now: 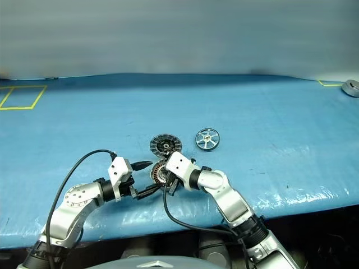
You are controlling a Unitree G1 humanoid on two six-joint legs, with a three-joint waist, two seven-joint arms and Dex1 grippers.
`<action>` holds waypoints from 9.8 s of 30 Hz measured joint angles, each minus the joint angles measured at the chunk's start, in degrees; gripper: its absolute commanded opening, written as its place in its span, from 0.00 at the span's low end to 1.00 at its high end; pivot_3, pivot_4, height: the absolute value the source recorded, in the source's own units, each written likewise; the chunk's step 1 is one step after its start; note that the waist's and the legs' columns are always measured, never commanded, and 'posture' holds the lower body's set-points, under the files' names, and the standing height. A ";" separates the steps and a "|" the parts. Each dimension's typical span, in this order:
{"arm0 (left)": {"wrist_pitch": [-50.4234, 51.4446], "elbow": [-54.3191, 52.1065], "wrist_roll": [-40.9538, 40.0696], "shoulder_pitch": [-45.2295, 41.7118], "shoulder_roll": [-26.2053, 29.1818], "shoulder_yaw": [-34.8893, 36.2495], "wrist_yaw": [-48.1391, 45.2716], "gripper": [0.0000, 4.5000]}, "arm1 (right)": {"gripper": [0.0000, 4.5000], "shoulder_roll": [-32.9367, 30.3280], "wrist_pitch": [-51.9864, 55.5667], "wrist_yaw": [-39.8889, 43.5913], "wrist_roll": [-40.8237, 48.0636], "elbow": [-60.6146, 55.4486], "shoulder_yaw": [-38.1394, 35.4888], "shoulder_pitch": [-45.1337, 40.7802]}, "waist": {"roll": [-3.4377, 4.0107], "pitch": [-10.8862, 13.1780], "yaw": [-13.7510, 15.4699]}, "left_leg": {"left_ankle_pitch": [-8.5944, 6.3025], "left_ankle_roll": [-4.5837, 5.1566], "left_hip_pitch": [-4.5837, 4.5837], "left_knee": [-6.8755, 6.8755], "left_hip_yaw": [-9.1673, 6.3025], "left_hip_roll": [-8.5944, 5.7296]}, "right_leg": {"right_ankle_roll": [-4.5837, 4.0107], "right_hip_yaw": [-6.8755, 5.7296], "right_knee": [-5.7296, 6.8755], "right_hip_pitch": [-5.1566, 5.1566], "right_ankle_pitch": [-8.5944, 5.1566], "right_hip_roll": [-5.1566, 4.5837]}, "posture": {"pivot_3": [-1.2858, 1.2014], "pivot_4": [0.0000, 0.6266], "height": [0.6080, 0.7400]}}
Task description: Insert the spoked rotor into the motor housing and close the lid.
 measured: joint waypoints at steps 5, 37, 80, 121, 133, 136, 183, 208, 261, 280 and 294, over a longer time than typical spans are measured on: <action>0.00 0.01 0.00 -0.31 -0.03 0.00 -0.01 1.00 | 0.01 0.09 -2.26 -1.56 -1.79 1.48 0.83 -1.05 | -0.03 -0.02 -0.07 | -0.03 0.01 -0.08 -0.19 0.04 0.00 | -0.10 0.00 -0.01 0.00 0.08 0.11 | 0.52 0.24 1.00; -1.08 0.92 -0.19 -2.82 -1.09 -0.03 -1.51 1.00 | 0.01 -2.35 5.31 1.09 10.93 -8.60 -6.56 3.97 | 0.17 0.47 0.06 | -0.04 0.01 -0.60 -0.22 0.05 -0.14 | 0.06 0.00 -0.06 -0.30 0.03 0.19 | 0.52 0.24 1.00; -2.34 0.96 -0.02 -1.15 -3.55 -1.25 -0.81 1.00 | 0.57 -17.70 24.37 4.48 -5.73 8.53 -3.76 -27.90 | 0.19 0.68 0.65 | -0.06 0.05 -1.24 0.16 0.25 -0.26 | 0.22 0.03 0.04 -0.78 0.47 0.28 | 0.52 0.24 1.00; -4.05 2.63 0.56 -1.59 -4.31 -2.28 -0.17 1.00 | 0.39 -13.19 30.37 1.93 -6.74 11.04 -3.55 -26.59 | 0.22 0.66 0.48 | -0.07 0.07 -1.23 0.51 0.32 -0.24 | 0.36 0.06 0.11 -0.66 0.61 0.30 | 0.52 0.24 1.00; -4.57 2.26 -0.31 -0.35 -3.58 -1.84 -0.73 1.00 | 0.39 -11.79 29.88 1.11 3.31 -15.63 -18.72 -3.14 | 0.21 0.66 0.99 | -0.10 0.12 -1.29 0.49 0.16 -0.24 | 0.39 0.03 0.08 -0.65 0.61 0.33 | 0.52 0.24 1.00; -4.54 2.20 -0.31 -0.62 -2.76 -1.92 -1.36 1.00 | 0.39 -9.37 26.97 2.53 8.59 -19.78 -20.28 4.42 | 0.23 0.66 0.76 | -0.09 0.11 -1.23 0.54 0.17 -0.18 | 0.31 0.08 0.09 -0.63 0.55 0.36 | 0.52 0.24 1.00; -2.07 -1.53 -2.97 0.74 1.44 0.54 -3.34 1.00 | 0.39 -9.47 17.41 2.42 25.16 -19.96 -15.60 5.66 | 0.23 0.67 0.65 | -0.05 0.15 -1.13 0.69 0.57 -0.10 | 0.38 0.28 0.10 -0.63 0.55 0.38 | 0.52 0.24 1.00; -2.14 -1.50 -2.97 1.62 0.38 0.47 -2.56 1.00 | 0.39 -13.13 15.21 4.29 20.36 -18.25 -11.05 1.80 | 0.23 0.67 0.77 | -0.05 0.15 -1.13 0.70 0.59 -0.11 | 0.33 0.29 0.10 -0.64 0.59 0.38 | 0.52 0.24 1.00; 3.23 -5.60 -4.53 1.63 1.81 2.63 -0.74 1.00 | 0.15 -8.85 15.17 3.26 22.00 -17.68 -12.45 1.87 | 0.23 0.66 0.73 | -0.05 0.15 -1.13 0.72 0.63 -0.11 | 0.31 0.31 0.12 -0.64 0.62 0.38 | 0.52 0.24 1.00; 0.66 -3.49 -3.47 1.18 1.12 1.68 -1.91 1.00 | 0.00 -7.56 14.84 1.49 20.52 -17.16 -11.26 0.93 | 0.23 0.66 0.68 | -0.05 0.15 -1.13 0.71 0.63 -0.10 | 0.31 0.31 0.13 -0.66 0.62 0.40 | 0.52 0.24 1.00; -0.05 -1.60 -3.20 0.61 0.39 1.61 -2.47 1.00 | 0.00 -7.06 14.10 1.15 17.85 -15.51 -10.13 -0.21 | 0.23 0.66 0.67 | -0.05 0.15 -1.13 0.71 0.64 -0.10 | 0.31 0.32 0.13 -0.66 0.62 0.40 | 0.52 0.24 1.00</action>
